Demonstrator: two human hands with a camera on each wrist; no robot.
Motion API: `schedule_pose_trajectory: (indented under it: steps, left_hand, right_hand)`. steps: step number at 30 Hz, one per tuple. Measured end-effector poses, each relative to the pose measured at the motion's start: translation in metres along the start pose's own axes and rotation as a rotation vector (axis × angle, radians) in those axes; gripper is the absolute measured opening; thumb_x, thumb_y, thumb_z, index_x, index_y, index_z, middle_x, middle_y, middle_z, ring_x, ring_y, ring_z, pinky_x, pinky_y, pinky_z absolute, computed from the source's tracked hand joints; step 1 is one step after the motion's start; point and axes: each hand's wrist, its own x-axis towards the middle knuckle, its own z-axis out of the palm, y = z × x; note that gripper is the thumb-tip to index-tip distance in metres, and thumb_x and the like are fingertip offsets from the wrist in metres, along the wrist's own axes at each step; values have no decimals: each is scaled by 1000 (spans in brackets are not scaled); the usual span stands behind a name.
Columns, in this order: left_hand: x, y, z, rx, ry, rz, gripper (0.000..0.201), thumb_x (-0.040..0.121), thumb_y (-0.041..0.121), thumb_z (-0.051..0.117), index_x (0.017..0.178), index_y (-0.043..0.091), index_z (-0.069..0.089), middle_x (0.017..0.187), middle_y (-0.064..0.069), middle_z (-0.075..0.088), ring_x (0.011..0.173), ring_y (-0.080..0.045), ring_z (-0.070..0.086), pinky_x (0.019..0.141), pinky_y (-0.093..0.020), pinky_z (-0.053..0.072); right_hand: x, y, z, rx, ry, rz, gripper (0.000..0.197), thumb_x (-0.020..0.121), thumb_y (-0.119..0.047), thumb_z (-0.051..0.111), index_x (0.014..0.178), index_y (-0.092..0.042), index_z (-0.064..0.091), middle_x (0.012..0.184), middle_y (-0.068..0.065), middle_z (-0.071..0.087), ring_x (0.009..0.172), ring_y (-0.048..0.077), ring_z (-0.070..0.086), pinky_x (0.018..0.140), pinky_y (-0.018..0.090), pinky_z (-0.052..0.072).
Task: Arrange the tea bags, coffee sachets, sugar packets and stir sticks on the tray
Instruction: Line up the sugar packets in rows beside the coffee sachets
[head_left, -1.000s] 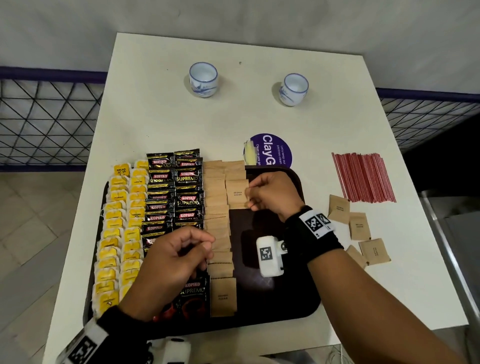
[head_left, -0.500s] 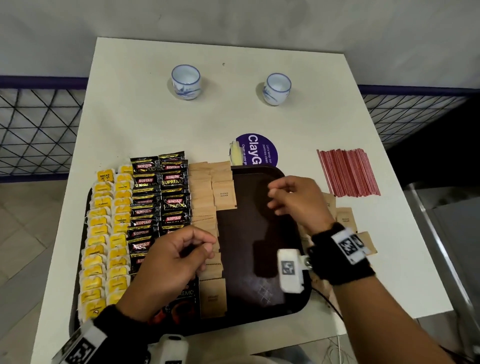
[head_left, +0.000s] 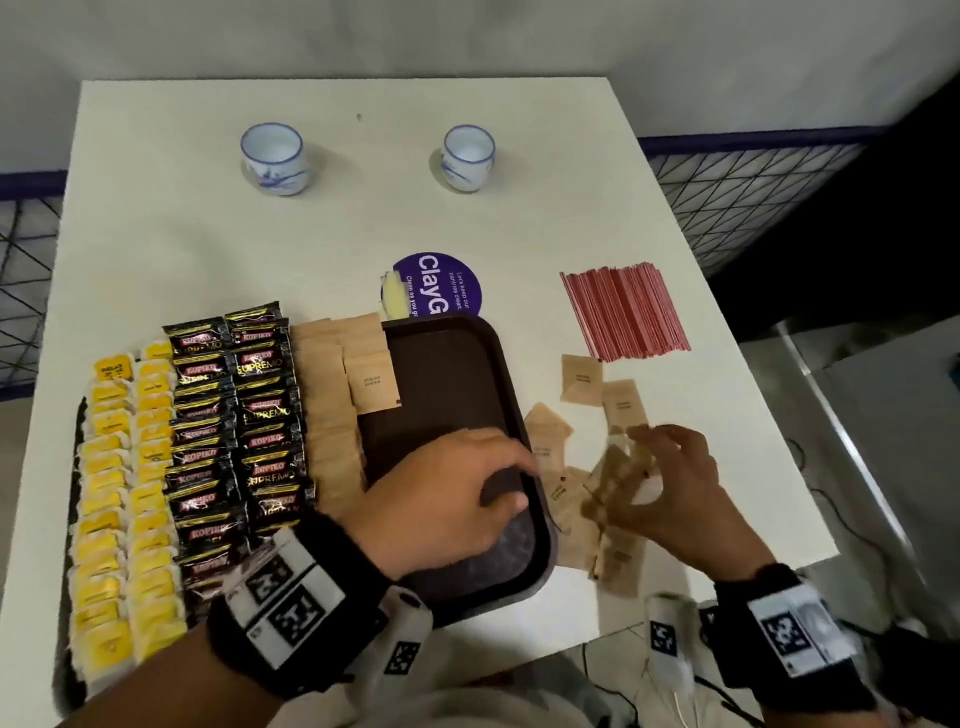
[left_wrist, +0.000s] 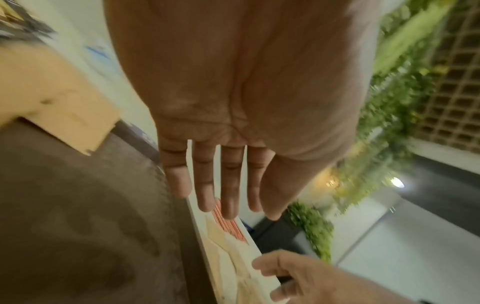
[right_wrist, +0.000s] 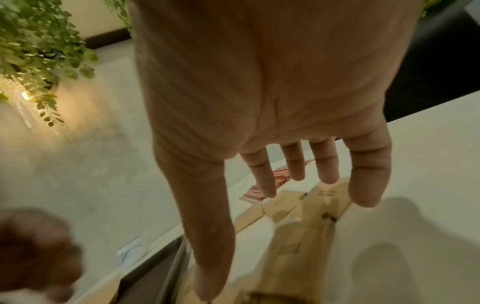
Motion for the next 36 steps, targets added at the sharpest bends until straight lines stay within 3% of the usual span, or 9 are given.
schedule_pose_trajectory:
  steps: [4,6,10,12,17,23,28,32,36]
  left_hand:
    - [21,13,28,324,-158,68,39,96,39,58,135,37,55,142,17,47,137,-8,36,113,-37,34]
    - [29,13,36,406,-169,36,46,96,40,57,141,36,47,152,12,36,145,-11,26,117,-38,27]
    - [53,15,38,531,-167,-57,67,91,46,57,151,31,32,158,3,24,150,-20,13,118,-46,20]
    - [65,18,39,631,-206,-118,74,85,55,59,149,30,31,154,0,30,146,-25,17,113,-49,22]
    - [75,29,55,774,-251,-167,93,68,69,67,145,27,37,141,-2,40,130,-26,31,100,-48,25]
    - [68,39,83,912,-272,-181,119,53,72,79,146,17,29,146,-11,30,126,-31,36,102,-48,29]
    - [69,45,96,875,-266,-190,112,63,54,86,149,14,26,152,-15,26,131,-34,37,105,-45,32]
    - [78,43,94,759,-226,-136,97,70,41,87,147,16,33,147,-10,35,130,-30,42,106,-39,36]
    - [86,40,83,734,-197,-105,130,51,57,91,153,24,18,158,-8,19,137,-30,32,111,-43,32]
  right_hand:
    - [-21,6,16,-152,-11,-87,86,69,-27,84,142,-34,40,138,-2,25,123,26,34,90,31,39]
    - [-30,10,23,-200,-51,-97,87,72,-32,81,145,-36,34,137,-1,25,122,27,37,87,34,48]
    - [-39,18,35,-150,-42,-93,80,74,-30,78,141,-39,34,126,-3,29,117,27,44,81,33,52]
    - [-36,20,37,-83,2,-95,76,74,-22,77,136,-40,37,119,-6,30,113,29,50,81,35,53]
    - [-24,31,35,-9,60,-120,80,68,-15,84,135,-33,45,119,-10,31,102,26,63,70,19,45]
    - [-19,37,28,-75,219,-148,78,63,-17,89,130,-22,51,126,-3,34,114,37,52,74,39,56]
    - [-3,51,6,-61,75,41,109,54,-30,95,143,-31,30,142,1,22,129,32,30,82,43,50]
    - [10,51,-1,-94,19,20,116,58,-31,93,149,-26,22,139,1,27,120,28,30,81,39,45]
    - [15,47,-7,-126,-46,-39,115,60,-29,91,149,-28,18,122,-6,25,107,18,25,77,34,41]
